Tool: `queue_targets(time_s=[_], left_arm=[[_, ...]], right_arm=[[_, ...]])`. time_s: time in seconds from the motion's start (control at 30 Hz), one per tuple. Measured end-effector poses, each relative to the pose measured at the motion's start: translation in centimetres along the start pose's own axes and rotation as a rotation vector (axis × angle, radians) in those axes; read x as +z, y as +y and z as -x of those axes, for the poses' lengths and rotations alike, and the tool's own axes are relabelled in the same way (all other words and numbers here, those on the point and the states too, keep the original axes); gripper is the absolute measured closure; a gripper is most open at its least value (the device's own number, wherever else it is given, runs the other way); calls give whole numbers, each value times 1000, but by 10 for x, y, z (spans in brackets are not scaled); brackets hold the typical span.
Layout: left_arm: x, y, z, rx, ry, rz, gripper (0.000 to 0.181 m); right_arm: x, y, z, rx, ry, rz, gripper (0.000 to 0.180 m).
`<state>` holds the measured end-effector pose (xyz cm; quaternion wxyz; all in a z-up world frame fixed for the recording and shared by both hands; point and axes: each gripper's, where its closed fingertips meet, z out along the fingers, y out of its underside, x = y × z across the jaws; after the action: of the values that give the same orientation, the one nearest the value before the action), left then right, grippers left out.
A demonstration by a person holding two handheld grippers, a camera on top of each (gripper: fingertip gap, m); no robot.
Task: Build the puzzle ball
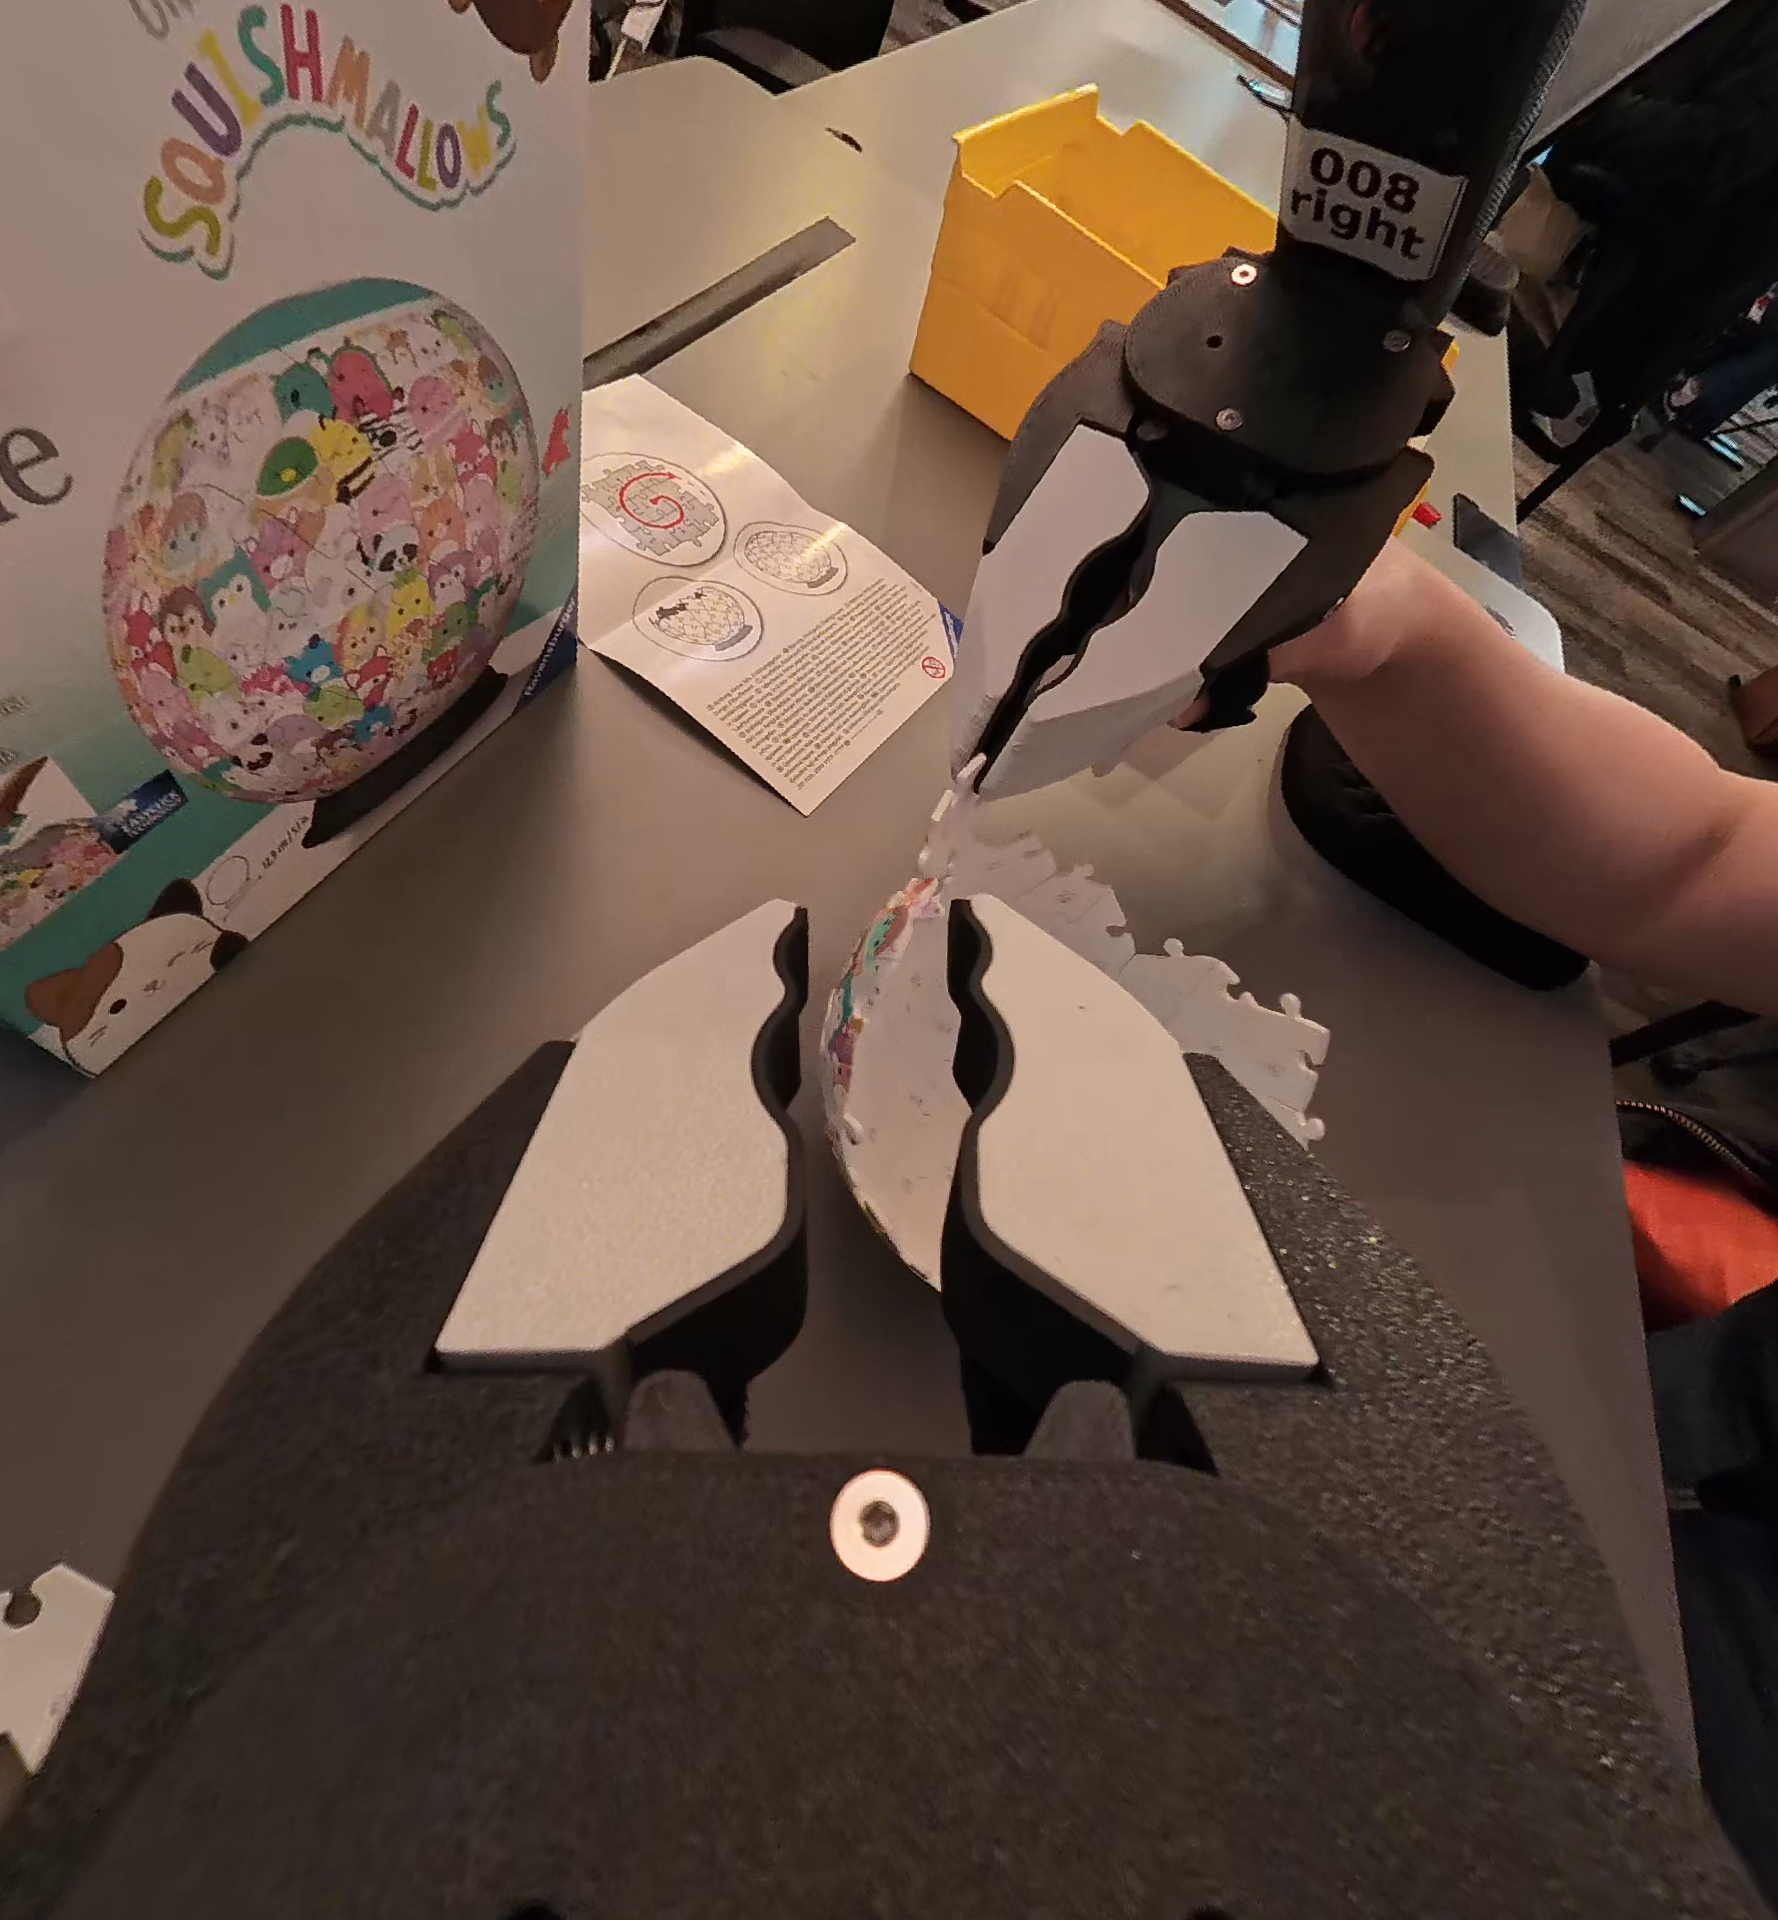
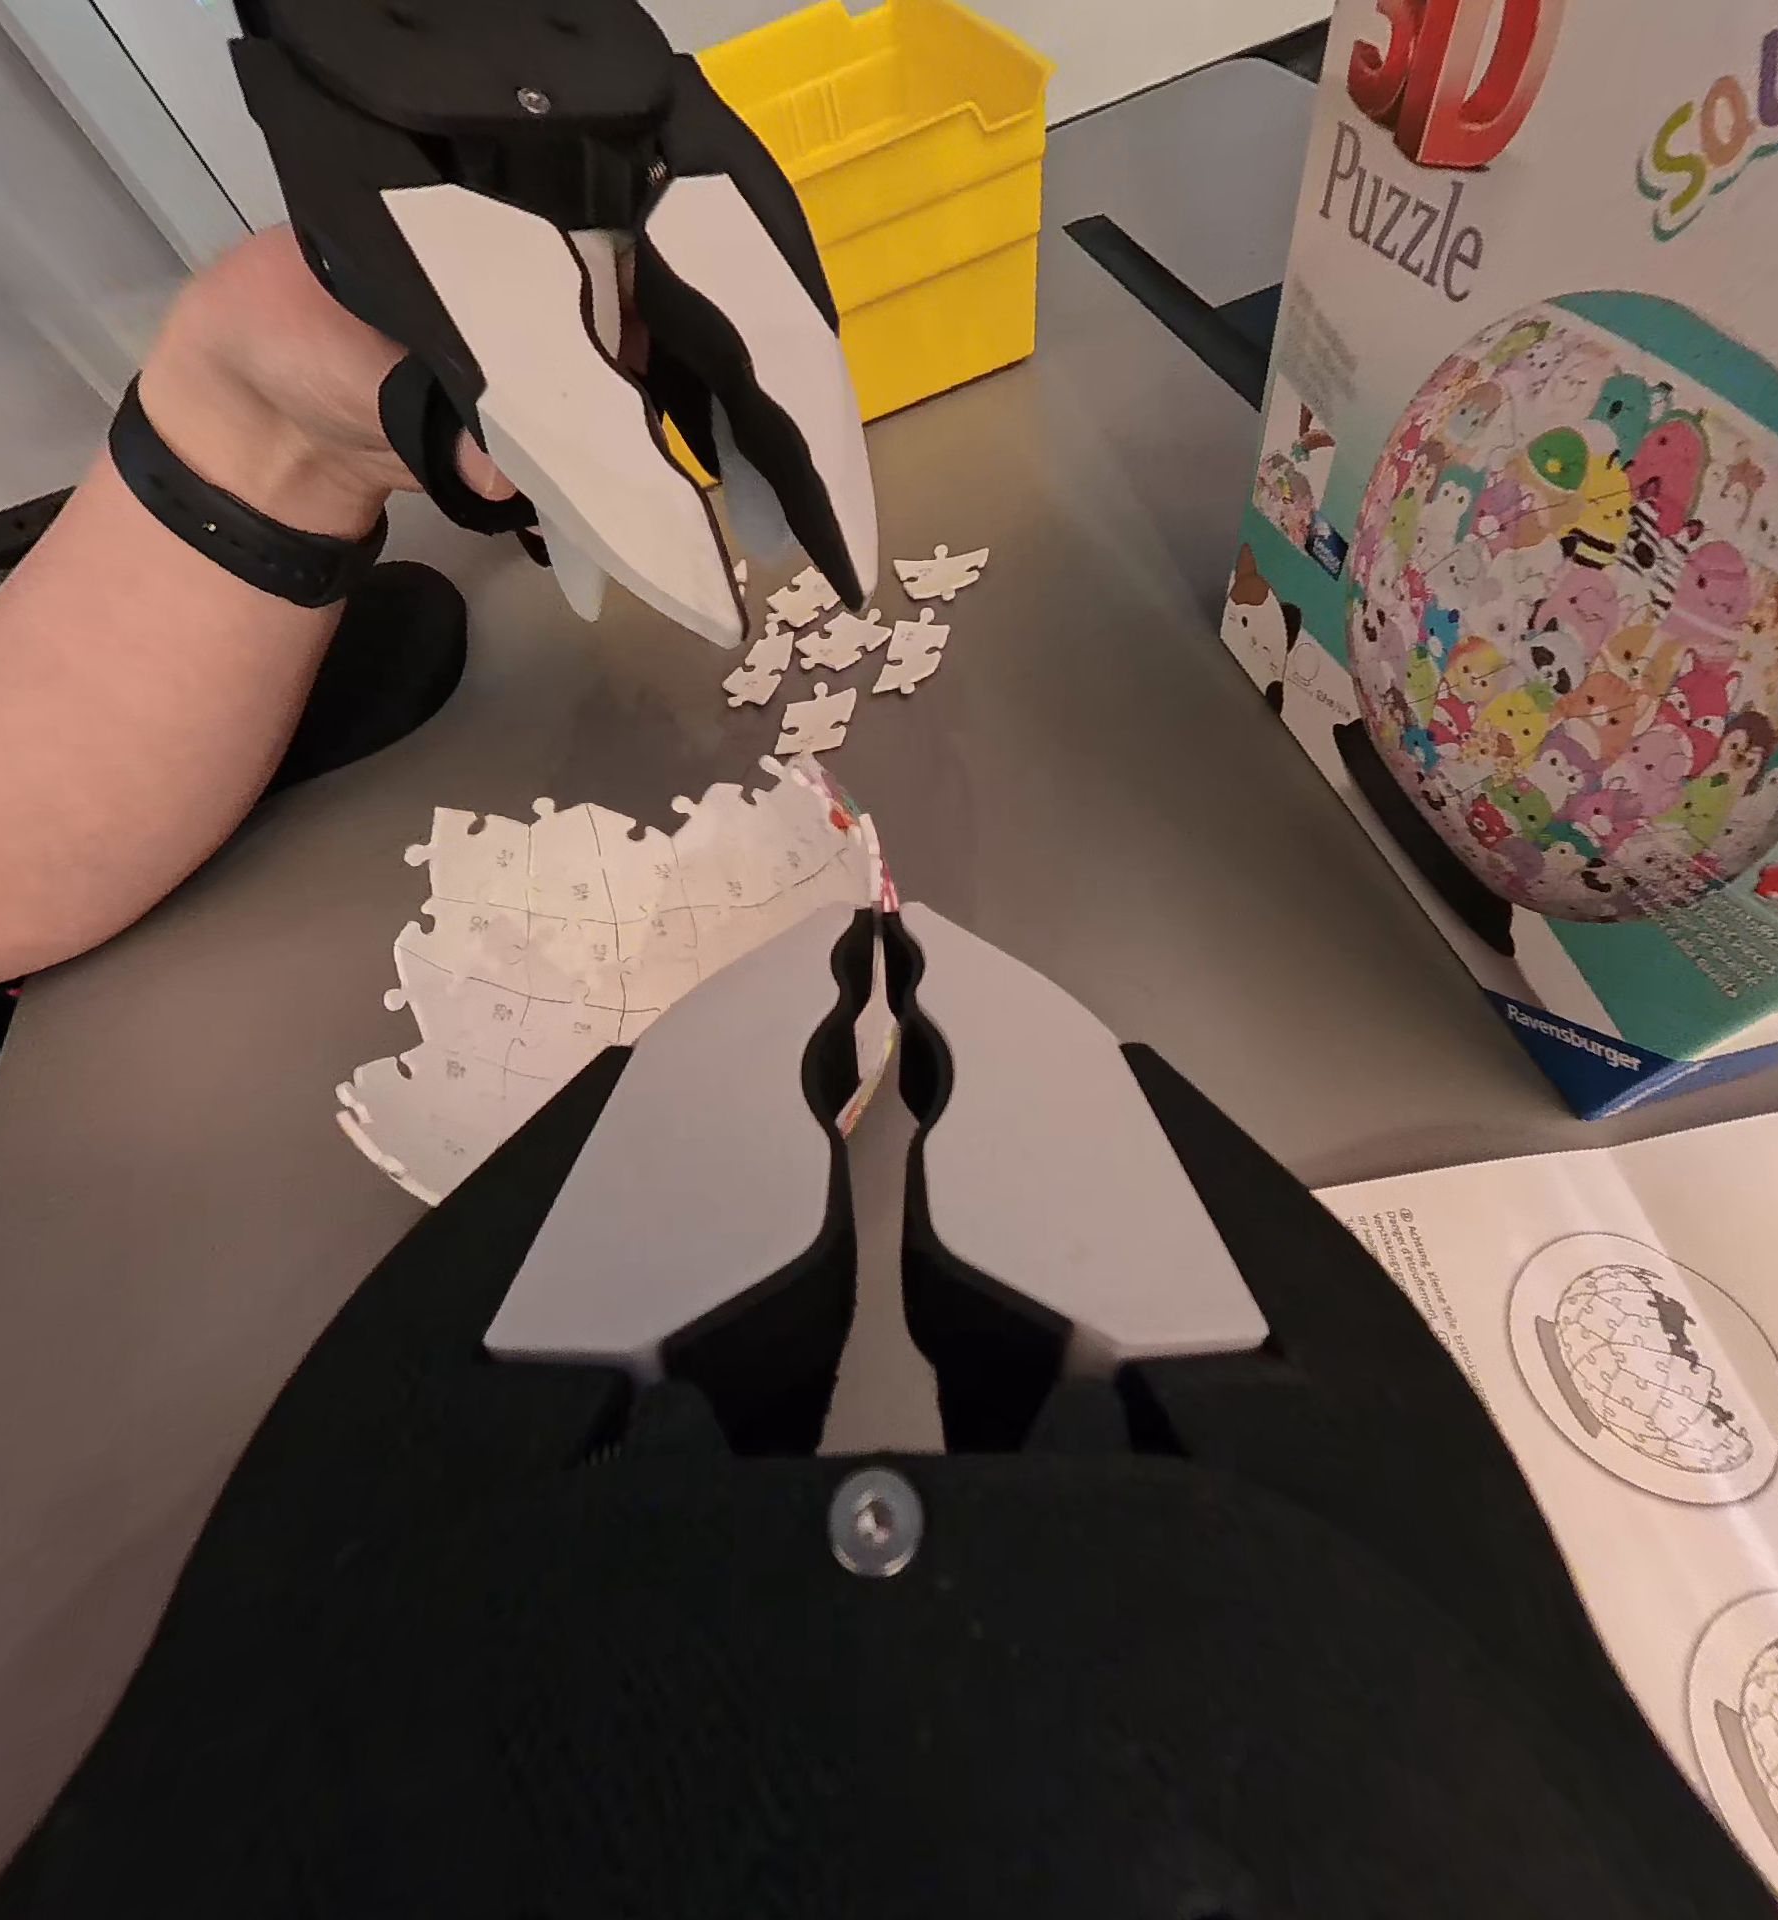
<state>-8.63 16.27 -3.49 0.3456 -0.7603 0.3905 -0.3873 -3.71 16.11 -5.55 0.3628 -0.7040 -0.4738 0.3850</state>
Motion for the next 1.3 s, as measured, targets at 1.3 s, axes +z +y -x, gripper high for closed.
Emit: queue_targets(time_s=[1.3], left_arm=[[27, 5, 4, 102, 17, -23, 129]], right_arm=[[12, 0, 1, -331, 150, 7, 177]])
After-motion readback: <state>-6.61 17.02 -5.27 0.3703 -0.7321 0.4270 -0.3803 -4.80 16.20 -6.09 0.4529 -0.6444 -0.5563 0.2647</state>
